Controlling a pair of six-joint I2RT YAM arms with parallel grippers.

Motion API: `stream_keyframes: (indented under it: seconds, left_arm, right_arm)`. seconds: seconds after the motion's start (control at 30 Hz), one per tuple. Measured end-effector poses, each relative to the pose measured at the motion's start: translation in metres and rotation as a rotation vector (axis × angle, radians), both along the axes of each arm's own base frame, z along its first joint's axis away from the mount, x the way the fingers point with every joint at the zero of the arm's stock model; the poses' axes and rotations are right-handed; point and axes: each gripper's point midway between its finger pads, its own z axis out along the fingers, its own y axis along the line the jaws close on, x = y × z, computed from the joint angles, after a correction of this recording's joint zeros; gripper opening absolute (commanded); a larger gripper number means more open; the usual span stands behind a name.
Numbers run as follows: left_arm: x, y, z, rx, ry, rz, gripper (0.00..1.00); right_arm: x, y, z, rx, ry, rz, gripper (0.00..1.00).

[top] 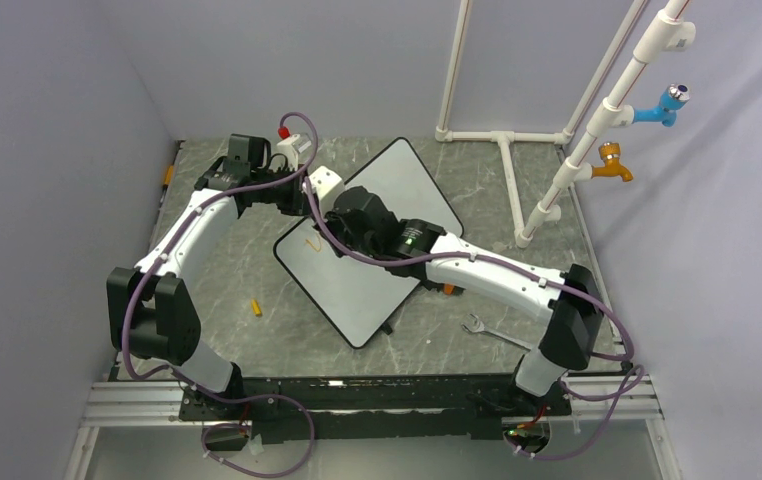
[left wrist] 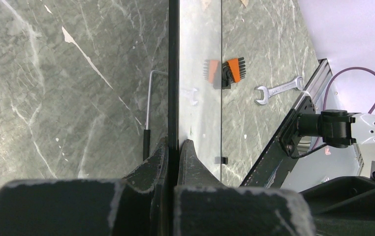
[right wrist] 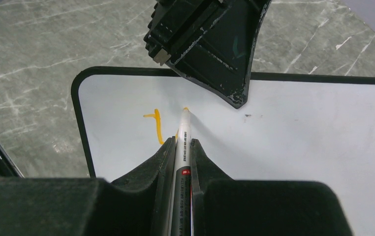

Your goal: Write a sentence on the whiteboard

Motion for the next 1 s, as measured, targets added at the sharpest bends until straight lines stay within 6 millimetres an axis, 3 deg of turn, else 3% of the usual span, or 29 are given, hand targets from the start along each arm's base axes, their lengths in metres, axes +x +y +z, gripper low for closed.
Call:
stream_keyframes:
  seconds: [0.47,1.0]
  left_arm:
    - [0.000,0.000,0.000,0.001,0.000,0.000,0.00]
    - [-0.002,-0.002,0.004,-0.001,-0.011,-0.006,0.00]
  right_arm:
    - [-0.019,-0.017,-0.022,-0.030,0.057,0.018,0.00]
    - [-0.062,-0.016,-0.044,-0.109,0.130,0.094,0.00]
